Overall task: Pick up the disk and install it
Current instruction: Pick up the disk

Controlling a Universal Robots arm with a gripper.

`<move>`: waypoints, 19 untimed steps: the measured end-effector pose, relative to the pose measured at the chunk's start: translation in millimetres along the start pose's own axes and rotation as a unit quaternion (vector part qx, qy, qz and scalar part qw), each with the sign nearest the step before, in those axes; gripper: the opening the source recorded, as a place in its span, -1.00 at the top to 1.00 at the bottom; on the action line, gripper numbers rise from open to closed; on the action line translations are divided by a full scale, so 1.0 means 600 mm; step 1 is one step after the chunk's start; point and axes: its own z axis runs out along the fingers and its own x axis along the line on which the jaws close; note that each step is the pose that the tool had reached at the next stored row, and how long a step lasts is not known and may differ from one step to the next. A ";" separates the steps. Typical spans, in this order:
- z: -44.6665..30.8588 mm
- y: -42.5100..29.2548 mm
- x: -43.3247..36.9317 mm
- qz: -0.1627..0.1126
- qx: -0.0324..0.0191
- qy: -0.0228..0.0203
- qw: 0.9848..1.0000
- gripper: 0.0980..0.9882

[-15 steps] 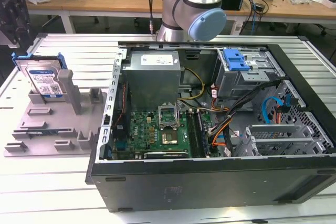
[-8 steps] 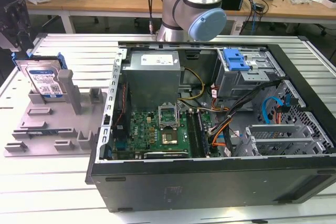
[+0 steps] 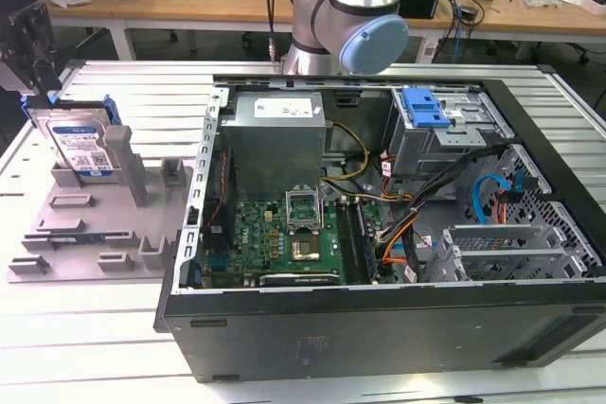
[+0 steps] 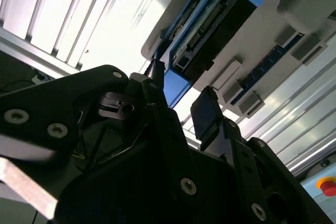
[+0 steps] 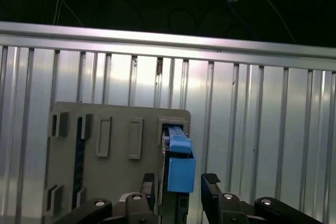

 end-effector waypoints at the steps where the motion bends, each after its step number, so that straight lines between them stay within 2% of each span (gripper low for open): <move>1: 0.001 0.000 -0.002 0.000 0.000 0.000 1.000 0.14; 7: 0.009 0.004 -0.003 0.000 0.000 0.000 1.000 0.14; 19: 0.022 0.004 -0.003 0.000 0.000 0.000 1.000 0.14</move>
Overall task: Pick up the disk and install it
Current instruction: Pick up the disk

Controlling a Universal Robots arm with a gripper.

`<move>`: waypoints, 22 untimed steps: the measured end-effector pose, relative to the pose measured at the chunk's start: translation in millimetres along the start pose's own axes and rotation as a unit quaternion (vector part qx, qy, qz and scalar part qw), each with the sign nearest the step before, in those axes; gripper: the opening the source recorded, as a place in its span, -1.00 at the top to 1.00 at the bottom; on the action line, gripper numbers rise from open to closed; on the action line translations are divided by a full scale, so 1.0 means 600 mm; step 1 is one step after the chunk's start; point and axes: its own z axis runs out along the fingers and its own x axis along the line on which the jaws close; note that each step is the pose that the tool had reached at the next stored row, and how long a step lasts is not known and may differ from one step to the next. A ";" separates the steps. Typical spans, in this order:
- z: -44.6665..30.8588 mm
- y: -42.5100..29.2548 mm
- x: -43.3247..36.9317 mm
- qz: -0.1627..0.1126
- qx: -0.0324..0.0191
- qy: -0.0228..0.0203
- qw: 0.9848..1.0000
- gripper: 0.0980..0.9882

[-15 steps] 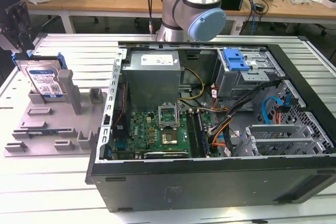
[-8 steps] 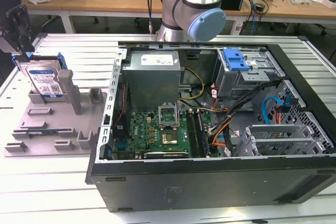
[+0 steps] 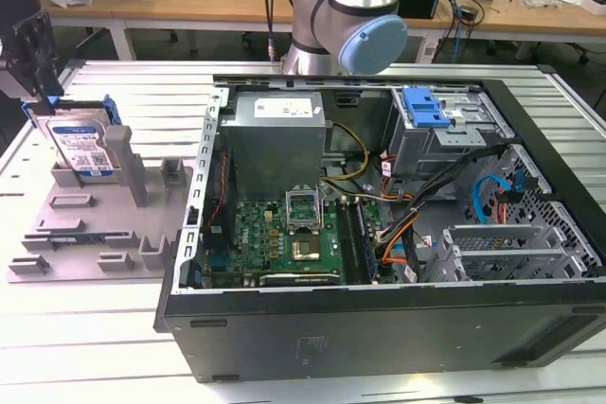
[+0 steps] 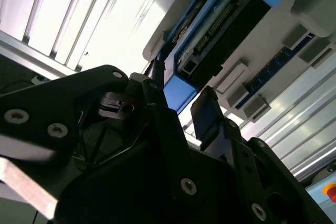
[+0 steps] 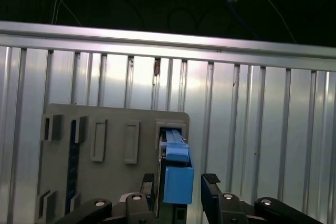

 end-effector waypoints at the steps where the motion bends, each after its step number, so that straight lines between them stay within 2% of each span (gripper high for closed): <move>1: 0.002 0.000 0.000 0.000 0.000 0.000 1.000 0.14; 12: 0.023 0.000 0.001 0.000 0.000 0.000 1.000 0.14; 22: 0.035 0.000 0.001 0.000 0.000 0.000 1.000 0.14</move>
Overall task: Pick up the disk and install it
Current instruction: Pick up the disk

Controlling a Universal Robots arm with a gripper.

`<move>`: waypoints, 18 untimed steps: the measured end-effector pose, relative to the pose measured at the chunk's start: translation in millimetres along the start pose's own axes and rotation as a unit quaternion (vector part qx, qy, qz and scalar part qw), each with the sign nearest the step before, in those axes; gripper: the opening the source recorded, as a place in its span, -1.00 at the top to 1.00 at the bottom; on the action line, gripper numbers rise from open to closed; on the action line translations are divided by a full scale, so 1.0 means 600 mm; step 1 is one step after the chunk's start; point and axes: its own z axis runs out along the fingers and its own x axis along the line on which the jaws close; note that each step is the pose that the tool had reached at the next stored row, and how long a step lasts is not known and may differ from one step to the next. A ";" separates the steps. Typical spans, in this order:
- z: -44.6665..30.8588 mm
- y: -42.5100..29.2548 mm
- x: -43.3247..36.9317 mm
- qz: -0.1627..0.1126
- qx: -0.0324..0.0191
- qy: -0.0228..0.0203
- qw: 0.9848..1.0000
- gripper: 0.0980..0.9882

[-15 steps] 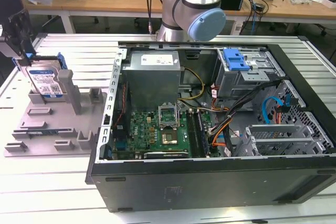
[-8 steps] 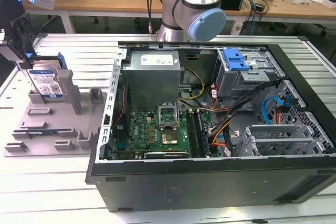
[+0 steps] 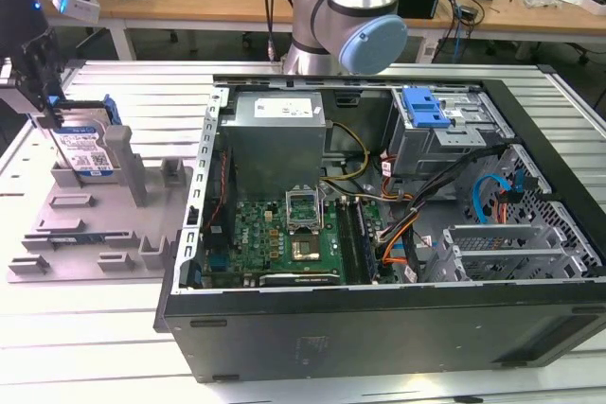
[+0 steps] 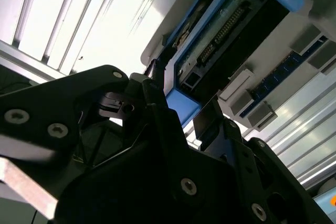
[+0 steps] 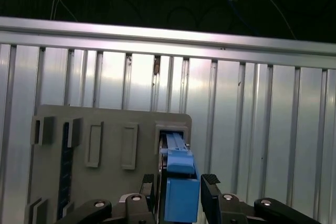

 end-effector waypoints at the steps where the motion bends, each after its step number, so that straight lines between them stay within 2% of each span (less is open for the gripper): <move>1: 0.001 0.000 0.000 0.000 0.000 0.000 1.000 0.14; 6: 0.004 0.000 0.000 0.000 0.000 0.000 1.000 0.17; 7: 0.006 0.000 0.000 0.000 0.000 0.000 1.000 0.34; 18: 0.009 0.000 0.000 0.000 0.000 0.000 1.000 0.34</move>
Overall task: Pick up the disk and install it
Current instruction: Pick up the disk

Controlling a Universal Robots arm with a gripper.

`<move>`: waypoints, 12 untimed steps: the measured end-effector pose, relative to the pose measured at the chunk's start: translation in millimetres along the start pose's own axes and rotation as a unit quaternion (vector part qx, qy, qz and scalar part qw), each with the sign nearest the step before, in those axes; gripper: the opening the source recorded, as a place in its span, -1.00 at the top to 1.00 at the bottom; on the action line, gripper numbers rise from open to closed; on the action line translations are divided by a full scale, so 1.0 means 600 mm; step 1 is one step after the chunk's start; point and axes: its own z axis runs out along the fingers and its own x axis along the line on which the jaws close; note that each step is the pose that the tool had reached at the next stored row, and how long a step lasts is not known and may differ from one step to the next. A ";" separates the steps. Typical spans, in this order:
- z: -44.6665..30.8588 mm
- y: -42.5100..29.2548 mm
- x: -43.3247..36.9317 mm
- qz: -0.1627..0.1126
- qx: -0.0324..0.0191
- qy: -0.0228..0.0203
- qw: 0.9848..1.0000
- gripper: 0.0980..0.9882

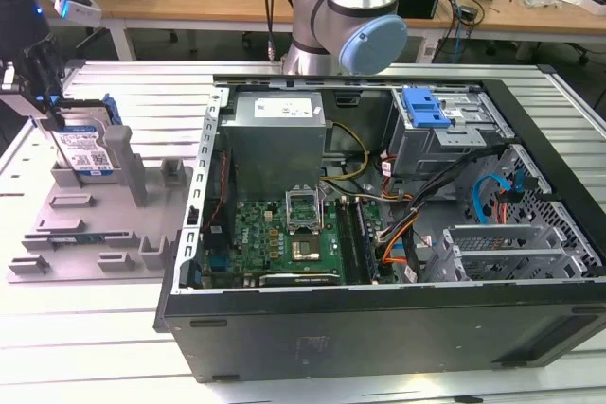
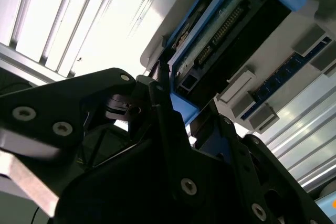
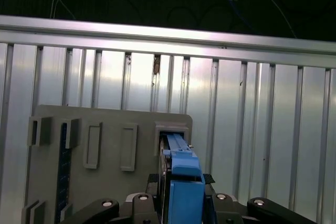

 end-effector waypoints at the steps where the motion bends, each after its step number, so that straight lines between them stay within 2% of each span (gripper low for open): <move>1: 0.000 0.000 0.000 0.000 0.000 0.000 1.000 0.34; 12: 0.001 0.000 0.000 0.000 0.000 0.000 1.000 0.39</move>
